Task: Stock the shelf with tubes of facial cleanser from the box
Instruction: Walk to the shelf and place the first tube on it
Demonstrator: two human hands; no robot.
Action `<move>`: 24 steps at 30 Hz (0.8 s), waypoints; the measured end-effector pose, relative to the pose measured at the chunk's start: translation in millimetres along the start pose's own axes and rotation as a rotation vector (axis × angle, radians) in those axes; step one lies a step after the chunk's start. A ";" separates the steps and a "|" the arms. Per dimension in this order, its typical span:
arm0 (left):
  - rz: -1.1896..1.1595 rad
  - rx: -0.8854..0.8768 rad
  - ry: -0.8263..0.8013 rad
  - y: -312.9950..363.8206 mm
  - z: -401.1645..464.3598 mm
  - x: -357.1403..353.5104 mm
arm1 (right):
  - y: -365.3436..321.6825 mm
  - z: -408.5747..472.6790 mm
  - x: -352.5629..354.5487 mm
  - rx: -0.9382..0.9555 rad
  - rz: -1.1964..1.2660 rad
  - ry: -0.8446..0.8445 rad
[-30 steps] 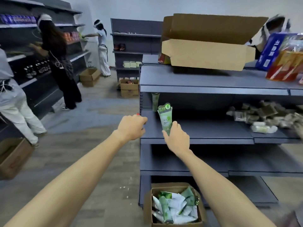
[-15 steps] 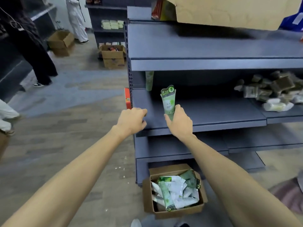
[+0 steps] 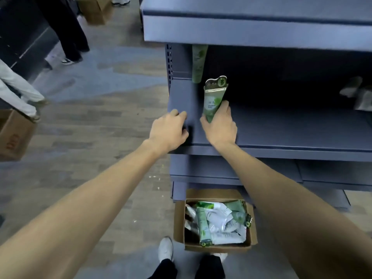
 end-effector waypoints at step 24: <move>0.069 0.093 0.040 -24.7 60.3 -31.0 | -41.7 126.2 -31.5 0.000 -0.010 0.047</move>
Point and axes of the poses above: each hand's wrist, its own z-axis towards the middle knuckle, its own x-axis out of the back of the hand, y = z × x, the point moved 5 cm from there along z, towards the middle knuckle, and after that the axes turned 13 degrees about -y, right-handed, at the moved point
